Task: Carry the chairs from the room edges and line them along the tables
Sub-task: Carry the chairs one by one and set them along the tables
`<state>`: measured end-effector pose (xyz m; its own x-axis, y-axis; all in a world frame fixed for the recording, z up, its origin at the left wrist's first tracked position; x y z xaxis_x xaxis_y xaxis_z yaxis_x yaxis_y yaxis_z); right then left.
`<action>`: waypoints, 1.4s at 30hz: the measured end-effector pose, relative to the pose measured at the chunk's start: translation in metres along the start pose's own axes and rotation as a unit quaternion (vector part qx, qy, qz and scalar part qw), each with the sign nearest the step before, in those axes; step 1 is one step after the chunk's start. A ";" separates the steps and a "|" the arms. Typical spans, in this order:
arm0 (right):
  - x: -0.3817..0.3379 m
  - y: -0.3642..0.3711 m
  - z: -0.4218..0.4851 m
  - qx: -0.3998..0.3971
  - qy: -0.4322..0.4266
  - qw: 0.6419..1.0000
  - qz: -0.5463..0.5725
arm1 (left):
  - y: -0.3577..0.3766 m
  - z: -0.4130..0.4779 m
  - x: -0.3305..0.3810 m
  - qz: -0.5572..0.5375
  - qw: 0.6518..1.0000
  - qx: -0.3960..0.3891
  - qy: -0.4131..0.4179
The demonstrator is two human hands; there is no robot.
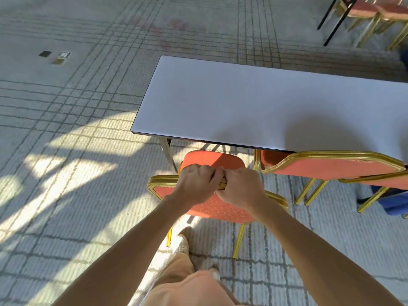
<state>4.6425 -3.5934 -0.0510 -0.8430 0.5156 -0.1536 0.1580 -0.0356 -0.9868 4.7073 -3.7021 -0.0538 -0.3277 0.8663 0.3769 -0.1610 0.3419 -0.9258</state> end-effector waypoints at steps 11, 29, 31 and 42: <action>0.036 -0.020 0.045 0.061 0.018 0.997 0.043 | -0.005 0.062 0.001 -0.005 0.998 0.061 0.015; 0.048 -0.020 0.050 0.124 0.005 0.992 0.003 | -0.006 0.076 0.010 0.020 0.993 0.085 0.074; 0.051 -0.017 0.052 0.119 0.006 0.993 -0.011 | 0.000 0.080 0.009 0.024 0.994 0.076 0.080; 0.098 0.001 0.105 0.093 0.000 0.996 -0.003 | 0.041 0.152 -0.002 0.019 0.999 0.028 -0.002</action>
<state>4.5062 -3.6330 -0.0727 -0.8433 0.5169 -0.1474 0.0545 -0.1906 -0.9801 4.5594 -3.7448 -0.0885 -0.3391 0.8766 0.3415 -0.2000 0.2876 -0.9367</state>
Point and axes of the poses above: each hand's wrist, its own z-axis towards the middle knuckle, its own y-axis out of the palm, x = y × z, the point moved 3 cm from there along z, towards the middle knuckle, and after that the axes turned 7 degrees about -y, right-handed, at the moved point
